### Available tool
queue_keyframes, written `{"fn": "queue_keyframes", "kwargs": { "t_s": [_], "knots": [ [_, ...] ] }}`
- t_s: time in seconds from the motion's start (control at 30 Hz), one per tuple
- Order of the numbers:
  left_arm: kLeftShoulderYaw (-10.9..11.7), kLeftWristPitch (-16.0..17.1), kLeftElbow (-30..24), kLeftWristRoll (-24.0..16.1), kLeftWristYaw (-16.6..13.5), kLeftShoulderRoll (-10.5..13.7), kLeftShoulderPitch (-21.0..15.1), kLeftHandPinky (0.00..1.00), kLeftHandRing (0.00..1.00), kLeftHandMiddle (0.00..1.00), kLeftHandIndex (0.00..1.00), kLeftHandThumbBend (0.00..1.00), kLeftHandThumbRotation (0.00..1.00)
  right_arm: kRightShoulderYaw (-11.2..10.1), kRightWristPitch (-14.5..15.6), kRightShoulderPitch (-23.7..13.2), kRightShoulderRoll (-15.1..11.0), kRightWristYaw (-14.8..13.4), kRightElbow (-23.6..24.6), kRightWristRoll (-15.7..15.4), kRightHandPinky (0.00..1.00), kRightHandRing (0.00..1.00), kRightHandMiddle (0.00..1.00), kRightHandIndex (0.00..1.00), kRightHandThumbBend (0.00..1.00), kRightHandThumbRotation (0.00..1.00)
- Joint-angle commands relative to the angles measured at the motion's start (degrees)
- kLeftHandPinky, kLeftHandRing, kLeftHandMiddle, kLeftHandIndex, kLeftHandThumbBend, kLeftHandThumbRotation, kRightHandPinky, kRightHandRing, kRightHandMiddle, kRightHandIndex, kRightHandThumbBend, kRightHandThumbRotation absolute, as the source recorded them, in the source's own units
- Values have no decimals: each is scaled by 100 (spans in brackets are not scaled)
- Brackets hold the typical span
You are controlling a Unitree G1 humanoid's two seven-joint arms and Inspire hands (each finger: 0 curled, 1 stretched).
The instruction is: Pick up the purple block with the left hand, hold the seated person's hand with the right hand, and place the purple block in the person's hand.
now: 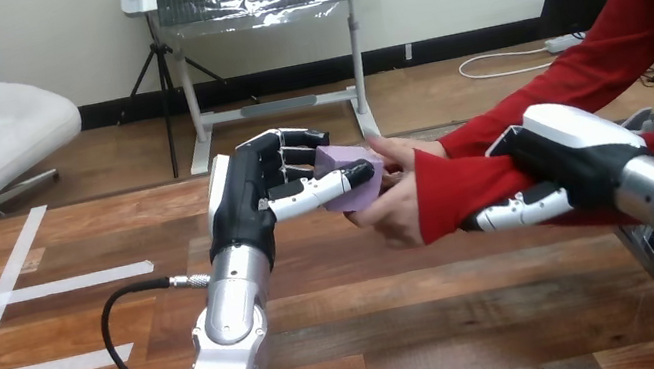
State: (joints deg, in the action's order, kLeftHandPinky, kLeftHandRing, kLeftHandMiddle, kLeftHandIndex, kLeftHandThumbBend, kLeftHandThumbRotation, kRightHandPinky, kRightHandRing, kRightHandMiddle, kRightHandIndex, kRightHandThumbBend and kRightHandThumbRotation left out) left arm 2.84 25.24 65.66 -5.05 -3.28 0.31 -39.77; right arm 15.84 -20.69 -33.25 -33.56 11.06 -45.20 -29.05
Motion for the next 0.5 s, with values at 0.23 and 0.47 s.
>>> {"fn": "queue_keyframes", "kwargs": {
  "t_s": [0.23,0.47],
  "knots": [
    [-28,146,-19,-21,-14,39,-481,38,41,45,44,69,0,-69,-34,-787,326,-48,435,119,30,35,39,42,64,57],
    [-8,136,-27,15,27,33,-474,37,41,45,44,69,0,-40,-119,-834,391,-97,407,97,28,32,36,39,64,57]
  ]
}}
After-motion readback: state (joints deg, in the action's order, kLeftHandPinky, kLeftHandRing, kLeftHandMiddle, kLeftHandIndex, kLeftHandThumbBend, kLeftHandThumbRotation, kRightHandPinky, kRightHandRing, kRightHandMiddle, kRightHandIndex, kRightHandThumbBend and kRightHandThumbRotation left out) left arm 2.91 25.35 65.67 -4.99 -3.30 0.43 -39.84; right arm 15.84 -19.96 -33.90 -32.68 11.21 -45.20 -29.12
